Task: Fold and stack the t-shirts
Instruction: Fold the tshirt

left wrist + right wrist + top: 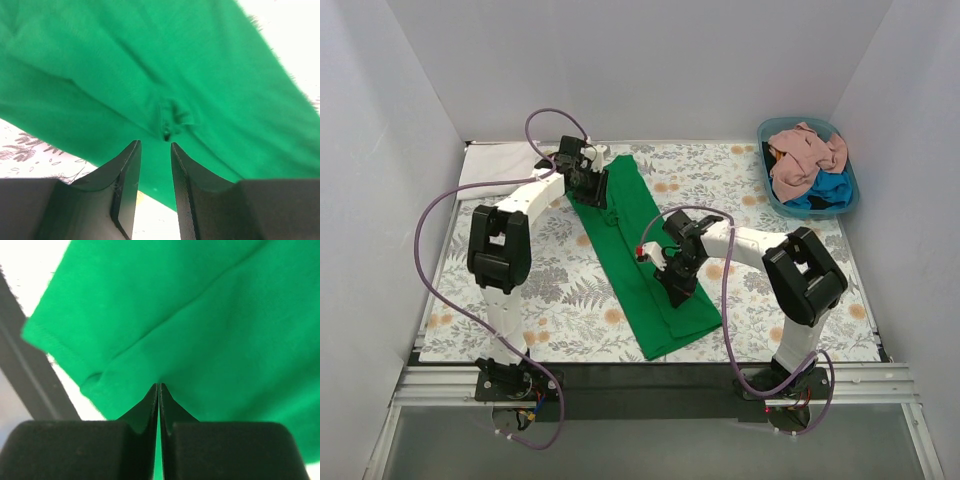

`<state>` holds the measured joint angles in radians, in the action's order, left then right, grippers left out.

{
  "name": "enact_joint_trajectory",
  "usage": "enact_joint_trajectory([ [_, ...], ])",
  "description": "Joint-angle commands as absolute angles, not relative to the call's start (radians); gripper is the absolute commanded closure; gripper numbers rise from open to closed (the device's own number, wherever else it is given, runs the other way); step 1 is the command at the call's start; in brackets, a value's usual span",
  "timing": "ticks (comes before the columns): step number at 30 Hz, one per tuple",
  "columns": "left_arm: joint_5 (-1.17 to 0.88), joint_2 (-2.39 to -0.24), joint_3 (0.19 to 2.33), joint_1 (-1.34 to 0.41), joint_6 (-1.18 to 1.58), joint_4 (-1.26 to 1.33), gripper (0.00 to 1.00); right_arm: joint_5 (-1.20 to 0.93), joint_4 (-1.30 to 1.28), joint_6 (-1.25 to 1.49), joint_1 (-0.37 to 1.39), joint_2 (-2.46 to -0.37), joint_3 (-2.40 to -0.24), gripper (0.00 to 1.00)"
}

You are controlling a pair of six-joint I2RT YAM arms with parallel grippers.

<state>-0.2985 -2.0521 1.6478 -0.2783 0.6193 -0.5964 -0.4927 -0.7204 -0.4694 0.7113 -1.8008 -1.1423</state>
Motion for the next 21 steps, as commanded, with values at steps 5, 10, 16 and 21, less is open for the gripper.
enact_joint_trajectory([
  [5, -0.259, -2.183, 1.695, -0.276, 0.637, -0.567, 0.71, -0.566, -0.578, -0.388, 0.791, -1.835, -1.085, 0.93],
  [10, -0.340, -2.362, 1.885, -0.294, 0.620, -0.611, 0.71, -0.663, -0.532, -0.350, 0.882, -1.896, -1.132, 0.90],
  [16, -0.396, -2.447, 2.115, -0.314, 0.646, -0.681, 0.71, -0.767, -0.537, -0.318, 0.816, -1.836, -1.239, 0.80],
  [21, -0.406, -2.303, 2.093, -0.278, 0.653, -0.678, 0.65, -0.822, -0.548, -0.295, 0.622, -1.764, -1.337, 0.67],
])
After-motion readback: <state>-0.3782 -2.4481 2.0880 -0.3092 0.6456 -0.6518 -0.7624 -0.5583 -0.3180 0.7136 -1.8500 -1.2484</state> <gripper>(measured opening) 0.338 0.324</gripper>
